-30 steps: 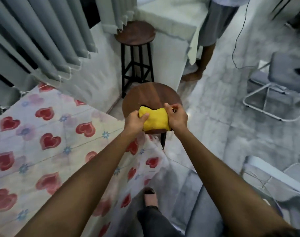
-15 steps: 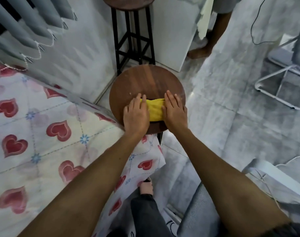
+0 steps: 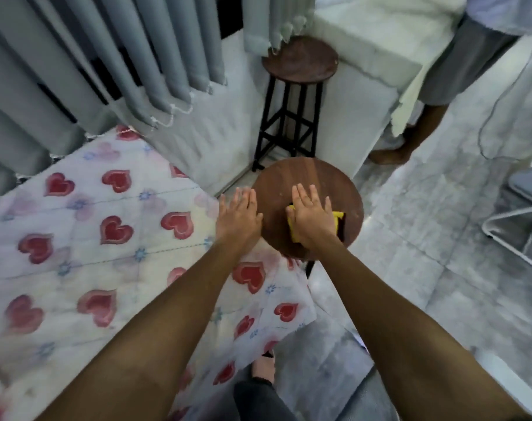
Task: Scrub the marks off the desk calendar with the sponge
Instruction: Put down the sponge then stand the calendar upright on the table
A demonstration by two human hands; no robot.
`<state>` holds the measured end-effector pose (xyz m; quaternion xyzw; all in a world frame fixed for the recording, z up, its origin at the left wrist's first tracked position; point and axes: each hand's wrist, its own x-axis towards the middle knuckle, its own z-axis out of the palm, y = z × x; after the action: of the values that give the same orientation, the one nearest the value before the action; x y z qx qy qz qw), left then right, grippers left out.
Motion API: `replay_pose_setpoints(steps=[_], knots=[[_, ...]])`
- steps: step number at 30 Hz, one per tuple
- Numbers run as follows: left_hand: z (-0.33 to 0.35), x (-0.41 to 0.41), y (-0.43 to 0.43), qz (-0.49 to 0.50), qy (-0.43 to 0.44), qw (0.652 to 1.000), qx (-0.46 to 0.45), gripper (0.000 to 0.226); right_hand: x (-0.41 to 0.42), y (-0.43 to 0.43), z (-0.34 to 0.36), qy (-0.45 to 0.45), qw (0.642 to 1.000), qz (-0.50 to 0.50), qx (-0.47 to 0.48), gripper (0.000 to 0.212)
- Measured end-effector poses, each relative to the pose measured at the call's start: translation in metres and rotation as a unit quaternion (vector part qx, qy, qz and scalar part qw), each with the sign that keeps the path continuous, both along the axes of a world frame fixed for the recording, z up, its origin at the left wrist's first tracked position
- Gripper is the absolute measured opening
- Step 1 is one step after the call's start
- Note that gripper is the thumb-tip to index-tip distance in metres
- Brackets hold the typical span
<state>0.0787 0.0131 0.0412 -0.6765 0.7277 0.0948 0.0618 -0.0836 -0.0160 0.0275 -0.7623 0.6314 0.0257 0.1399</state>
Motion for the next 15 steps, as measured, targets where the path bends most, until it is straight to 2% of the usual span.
replay_pose_setpoints(steps=[6, 15], knots=[[0.035, 0.15, 0.085, 0.142, -0.052, 0.988, -0.026, 0.057, 0.156, 0.037, 0.048, -0.02, 0.988, 0.151, -0.006, 0.056], [0.055, 0.331, 0.304, 0.366, -0.077, 0.927, 0.008, 0.055, 0.373, 0.189, 0.073, -0.056, 0.942, 0.33, 0.015, 0.058]])
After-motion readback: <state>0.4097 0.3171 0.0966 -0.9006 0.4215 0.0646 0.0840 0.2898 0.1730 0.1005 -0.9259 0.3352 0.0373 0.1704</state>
